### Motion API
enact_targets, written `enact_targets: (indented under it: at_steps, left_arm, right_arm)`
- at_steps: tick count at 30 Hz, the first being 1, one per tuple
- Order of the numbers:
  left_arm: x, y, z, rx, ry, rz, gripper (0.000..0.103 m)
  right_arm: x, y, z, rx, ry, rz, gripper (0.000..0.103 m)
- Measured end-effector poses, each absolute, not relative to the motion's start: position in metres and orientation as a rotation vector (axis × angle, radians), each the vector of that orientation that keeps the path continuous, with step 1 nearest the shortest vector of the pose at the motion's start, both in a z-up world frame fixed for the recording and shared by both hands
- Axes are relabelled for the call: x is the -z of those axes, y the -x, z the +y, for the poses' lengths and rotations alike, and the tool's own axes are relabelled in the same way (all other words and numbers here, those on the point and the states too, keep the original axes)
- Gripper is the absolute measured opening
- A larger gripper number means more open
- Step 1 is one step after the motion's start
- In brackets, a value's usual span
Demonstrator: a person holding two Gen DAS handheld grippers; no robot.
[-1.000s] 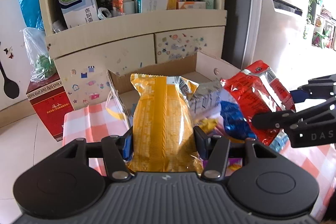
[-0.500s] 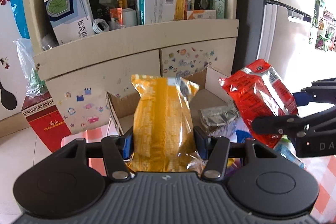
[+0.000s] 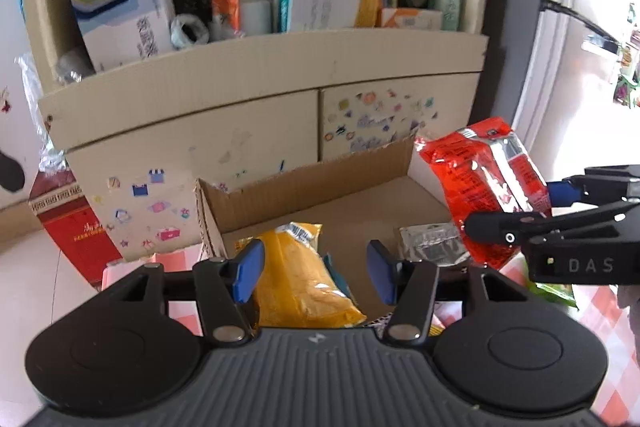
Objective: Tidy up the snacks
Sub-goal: 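Lower both held packets into the box and open both grippers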
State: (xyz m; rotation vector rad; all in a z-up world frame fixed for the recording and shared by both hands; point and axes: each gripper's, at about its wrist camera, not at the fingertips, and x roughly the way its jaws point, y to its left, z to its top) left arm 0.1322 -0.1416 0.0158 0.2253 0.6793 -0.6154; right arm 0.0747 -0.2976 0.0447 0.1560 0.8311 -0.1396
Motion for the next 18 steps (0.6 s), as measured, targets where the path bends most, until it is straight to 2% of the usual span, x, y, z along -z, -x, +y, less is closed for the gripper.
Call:
enact_targets:
  at_steps: [3,5,6,9,10,11,18]
  left_arm:
    - [-0.012,-0.143,-0.139,0.574,-0.19,0.707,0.058]
    - [-0.011,-0.147,-0.135,0.549,-0.16,0.709,0.07]
    - [-0.011,-0.147,-0.134,0.542,-0.149,0.705,0.073]
    - [-0.011,-0.14,-0.135,0.559,-0.156,0.703,0.077]
    - [-0.011,-0.139,-0.135,0.568,-0.16,0.702,0.079]
    - [-0.012,-0.136,-0.135,0.574,-0.168,0.7,0.084]
    - [-0.019,-0.118,-0.111,0.56,-0.153,0.691,0.089]
  right_arm:
    - [-0.037,-0.082,-0.301,0.152,-0.192,0.846,0.067]
    - [-0.032,-0.085,-0.305,0.147,-0.225,0.846,0.069]
    - [-0.03,-0.086,-0.306,0.158,-0.244,0.839,0.07]
    - [-0.03,-0.084,-0.311,0.173,-0.321,0.811,0.082]
    - [-0.033,-0.083,-0.311,0.175,-0.334,0.804,0.088]
    - [-0.036,-0.08,-0.31,0.172,-0.335,0.793,0.089]
    - [-0.05,-0.057,-0.296,0.144,-0.275,0.808,0.094]
